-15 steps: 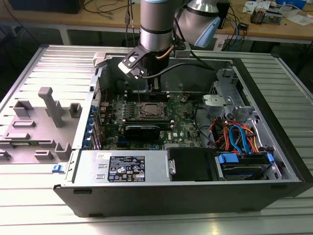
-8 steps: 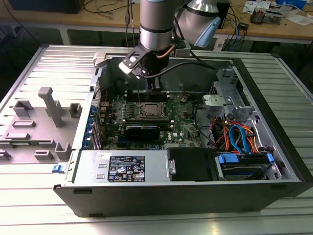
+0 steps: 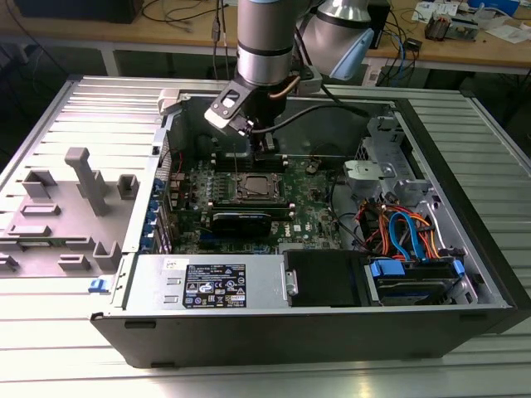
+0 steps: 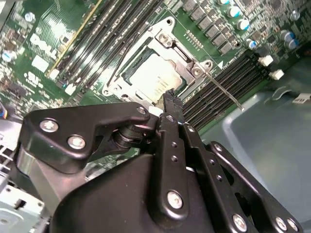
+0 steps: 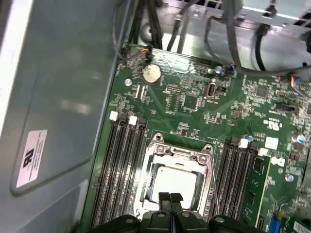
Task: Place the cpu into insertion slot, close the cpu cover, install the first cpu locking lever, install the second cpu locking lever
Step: 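Install the first cpu locking lever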
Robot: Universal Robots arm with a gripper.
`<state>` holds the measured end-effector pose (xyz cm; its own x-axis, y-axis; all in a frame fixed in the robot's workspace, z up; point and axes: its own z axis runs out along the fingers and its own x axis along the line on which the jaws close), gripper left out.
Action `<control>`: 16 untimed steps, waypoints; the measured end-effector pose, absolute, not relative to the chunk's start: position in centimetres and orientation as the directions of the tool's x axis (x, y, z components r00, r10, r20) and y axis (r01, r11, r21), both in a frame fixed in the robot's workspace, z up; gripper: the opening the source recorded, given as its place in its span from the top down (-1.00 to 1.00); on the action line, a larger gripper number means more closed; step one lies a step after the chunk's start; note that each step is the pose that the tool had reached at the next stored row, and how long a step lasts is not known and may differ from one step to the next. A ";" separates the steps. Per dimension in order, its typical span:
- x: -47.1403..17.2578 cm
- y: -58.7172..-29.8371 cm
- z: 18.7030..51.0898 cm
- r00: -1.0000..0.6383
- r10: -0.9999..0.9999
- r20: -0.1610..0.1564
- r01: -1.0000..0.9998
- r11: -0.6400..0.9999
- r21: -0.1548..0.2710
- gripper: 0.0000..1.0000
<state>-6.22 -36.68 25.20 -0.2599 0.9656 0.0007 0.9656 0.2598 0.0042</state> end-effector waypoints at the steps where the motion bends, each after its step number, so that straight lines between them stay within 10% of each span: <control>1: -6.2 -36.7 25.2 -0.280 0.960 0.001 0.960 0.280 0.004 0.79; 16: -6.2 -36.7 25.2 -0.482 0.876 0.001 0.876 0.482 0.004 0.79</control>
